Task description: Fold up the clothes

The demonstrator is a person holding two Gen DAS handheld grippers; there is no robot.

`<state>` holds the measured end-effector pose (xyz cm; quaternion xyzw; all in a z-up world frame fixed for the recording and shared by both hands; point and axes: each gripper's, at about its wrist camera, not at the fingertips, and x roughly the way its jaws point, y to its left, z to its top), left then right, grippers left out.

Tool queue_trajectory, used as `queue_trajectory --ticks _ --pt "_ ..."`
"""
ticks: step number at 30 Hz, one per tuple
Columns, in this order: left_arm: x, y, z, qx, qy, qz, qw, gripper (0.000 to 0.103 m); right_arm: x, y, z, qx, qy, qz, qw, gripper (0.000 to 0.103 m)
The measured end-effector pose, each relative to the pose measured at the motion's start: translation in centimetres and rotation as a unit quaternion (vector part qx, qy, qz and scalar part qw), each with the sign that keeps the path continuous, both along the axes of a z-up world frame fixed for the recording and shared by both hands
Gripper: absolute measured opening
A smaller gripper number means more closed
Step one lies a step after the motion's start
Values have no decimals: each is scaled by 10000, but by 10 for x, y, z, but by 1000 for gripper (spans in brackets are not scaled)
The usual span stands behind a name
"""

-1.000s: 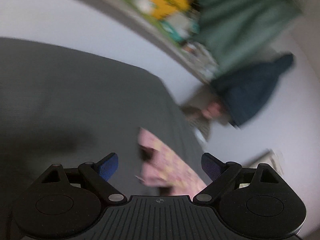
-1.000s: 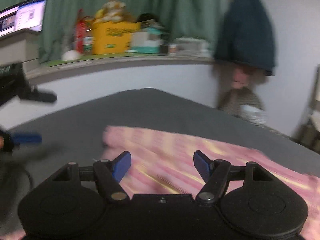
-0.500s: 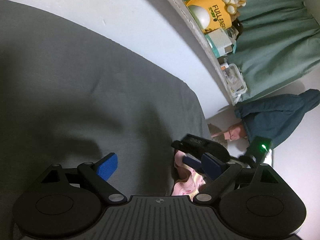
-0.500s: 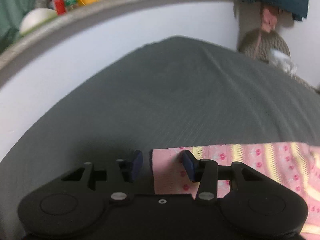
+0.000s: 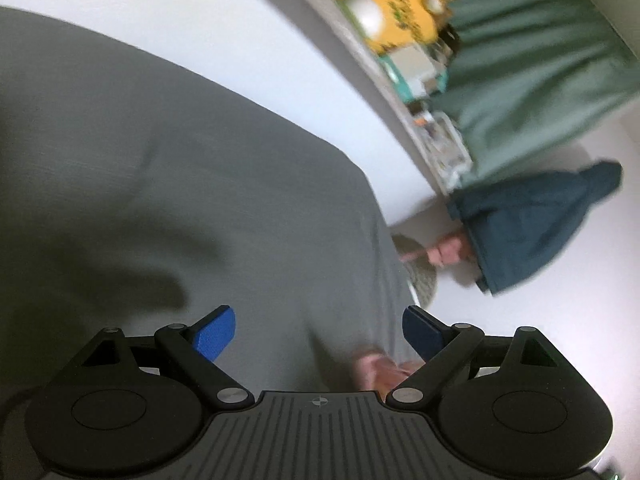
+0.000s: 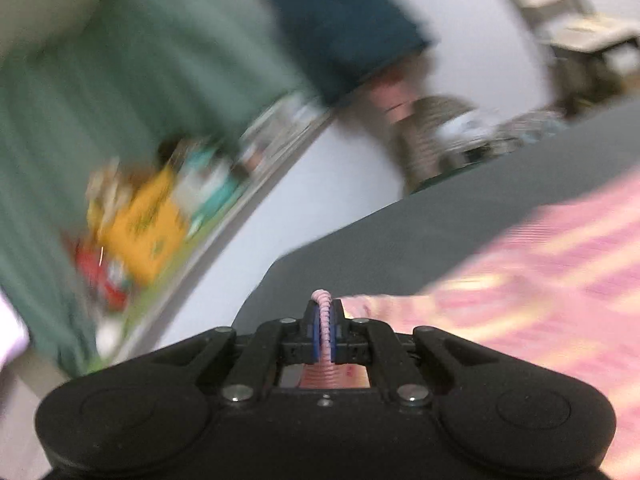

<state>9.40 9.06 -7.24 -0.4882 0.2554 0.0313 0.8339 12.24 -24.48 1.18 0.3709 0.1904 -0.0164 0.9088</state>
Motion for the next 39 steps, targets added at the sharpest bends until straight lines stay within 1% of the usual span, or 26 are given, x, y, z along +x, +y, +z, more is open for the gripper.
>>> queue_trajectory --ticks 2,5,6,10,13,14,15,17,20,21,23,25,26,28,29,31,33,35,36,38,39 --pt "5 -11 3 68 -74 -347 9993 90 -36 -31 -25 311 233 -387 9985 5" --pt "14 -27 7 160 -87 -882 9959 91 -65 -56 -60 563 591 -633 9946 5" --pt "18 -32 7 164 -63 -1054 9943 91 -73 -63 -69 632 641 -691 9935 5" --pt "31 -48 3 51 80 -1608 9869 91 -90 -68 -68 657 240 -699 9951 5" --pt "39 -62 -3 34 254 -1944 9806 91 -85 -70 -71 663 508 -583 9948 5" --pt "41 -68 -4 114 292 -2051 9782 91 -85 -69 -72 630 582 -576 9947 5" --pt "41 -74 -4 176 292 -2161 9758 91 -85 -70 -73 613 655 -573 9943 5" --pt "46 -84 -5 178 256 -2391 9705 91 -87 -70 -76 625 797 -565 9933 5" --pt "50 -94 -12 -184 158 -2551 9666 91 -94 -69 -83 628 943 -557 9920 5" --pt "50 -98 -15 -258 122 -2525 9672 91 -98 -70 -85 665 968 -557 9915 5" --pt "53 -104 -20 -285 126 -2508 9675 91 -105 -69 -86 699 928 -534 9918 5" --pt "59 -111 -23 -283 152 -2522 9671 90 -106 -66 -84 420 967 -435 9935 6" --pt "63 -114 -23 -220 98 -2570 9661 90 -106 -66 -82 247 962 -348 9944 10" --pt "65 -118 -21 -78 -76 -2604 9654 90 -106 -69 -73 -128 915 -293 9953 28" --pt "65 -118 -21 -111 -239 -2636 9643 90 -105 -71 -67 -343 830 -250 9956 45" --pt "64 -118 -22 -172 -563 -2700 9611 90 -90 -77 -47 -849 490 73 9952 47" --pt "66 -123 -19 -157 -881 -2818 9553 90 -57 -85 -28 -1116 422 459 9918 47" --pt "63 -128 -19 -126 -1167 -2994 9469 90 -11 -91 -16 -1127 641 656 9894 47" --pt "63 -133 -19 -21 -1206 -3107 9428 90 13 -93 -11 -1098 816 809 9873 47" --pt "62 -143 -21 191 -1283 -3330 9340 90 62 -92 -9 -1057 1270 1275 9780 46" --pt "62 -147 -22 300 -1309 -3436 9295 90 79 -89 -9 -1160 1433 1412 9727 46"
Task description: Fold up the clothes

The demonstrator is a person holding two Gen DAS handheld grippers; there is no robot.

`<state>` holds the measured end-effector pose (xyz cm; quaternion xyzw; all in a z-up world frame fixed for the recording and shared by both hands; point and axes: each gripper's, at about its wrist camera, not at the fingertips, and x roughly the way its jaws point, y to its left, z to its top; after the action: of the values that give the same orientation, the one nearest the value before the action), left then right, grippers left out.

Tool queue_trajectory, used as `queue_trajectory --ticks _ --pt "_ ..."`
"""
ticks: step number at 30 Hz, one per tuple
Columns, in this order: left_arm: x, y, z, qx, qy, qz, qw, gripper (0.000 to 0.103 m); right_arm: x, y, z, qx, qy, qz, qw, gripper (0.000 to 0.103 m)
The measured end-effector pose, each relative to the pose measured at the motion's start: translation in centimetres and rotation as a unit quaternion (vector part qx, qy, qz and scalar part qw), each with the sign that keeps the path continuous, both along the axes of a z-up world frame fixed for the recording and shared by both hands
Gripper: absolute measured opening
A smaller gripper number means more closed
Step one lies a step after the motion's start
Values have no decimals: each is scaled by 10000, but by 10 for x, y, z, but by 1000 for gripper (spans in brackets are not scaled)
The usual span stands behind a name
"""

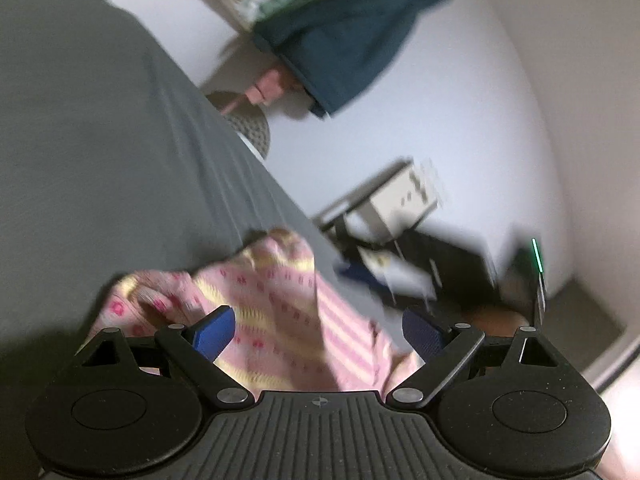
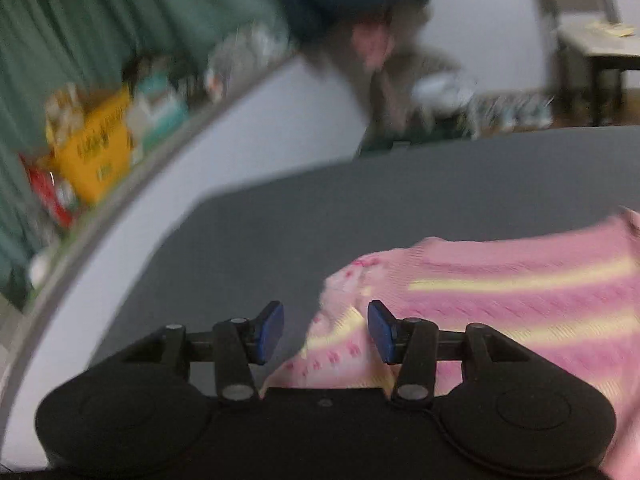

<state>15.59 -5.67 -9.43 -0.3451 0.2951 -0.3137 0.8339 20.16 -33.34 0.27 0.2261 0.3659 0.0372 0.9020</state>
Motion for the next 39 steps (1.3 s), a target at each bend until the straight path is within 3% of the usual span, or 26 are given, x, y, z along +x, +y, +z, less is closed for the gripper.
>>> queue_trajectory --ticks 4,5,6,7,8,13,19,22,24,26,28,31,33,35,37,38,39 --pt "4 -13 -12 508 210 -182 9983 90 55 21 -7 -541 757 676 9934 42" --pt "3 -13 -12 531 196 -193 9982 90 61 25 -10 -662 889 722 9912 37" --pt "3 -12 -12 556 186 -205 9981 90 67 28 -14 -784 1021 768 9887 19" --pt "2 -12 -11 591 201 -212 9978 90 73 31 -17 -905 1153 813 9859 10" --pt "2 -11 -10 627 216 -220 9976 90 78 33 -20 -941 1221 815 9847 11" --pt "-8 -7 -6 838 235 -114 9961 90 87 11 -26 39 618 131 9980 11" --pt "-19 -8 -3 869 246 -26 9959 90 91 3 -55 445 542 -282 9971 10" --pt "-23 -5 4 800 271 101 9964 91 82 -1 -46 619 541 -181 9964 23" --pt "-27 1 11 656 85 240 9975 91 73 -6 -32 505 450 70 9977 43" --pt "-34 8 17 556 -146 433 9974 91 57 -11 -18 255 346 313 9986 45" --pt "-34 14 16 542 -44 551 9970 91 34 -17 -11 185 318 458 9983 45" --pt "-31 21 7 516 328 691 9957 91 -17 -23 -6 254 187 546 9980 44" --pt "-28 26 -4 526 563 812 9937 91 -48 -20 -7 51 216 456 9987 44" --pt "-28 26 -9 540 564 837 9934 91 -71 -17 -16 -150 444 325 9984 44" --pt "-29 23 -12 636 524 846 9930 91 -84 -16 -30 -47 677 376 9970 40" --pt "-29 19 -13 767 463 840 9924 91 -87 -16 -37 28 711 398 9967 29" --pt "-30 16 -13 902 400 835 9916 90 -90 -17 -40 110 646 404 9970 8"
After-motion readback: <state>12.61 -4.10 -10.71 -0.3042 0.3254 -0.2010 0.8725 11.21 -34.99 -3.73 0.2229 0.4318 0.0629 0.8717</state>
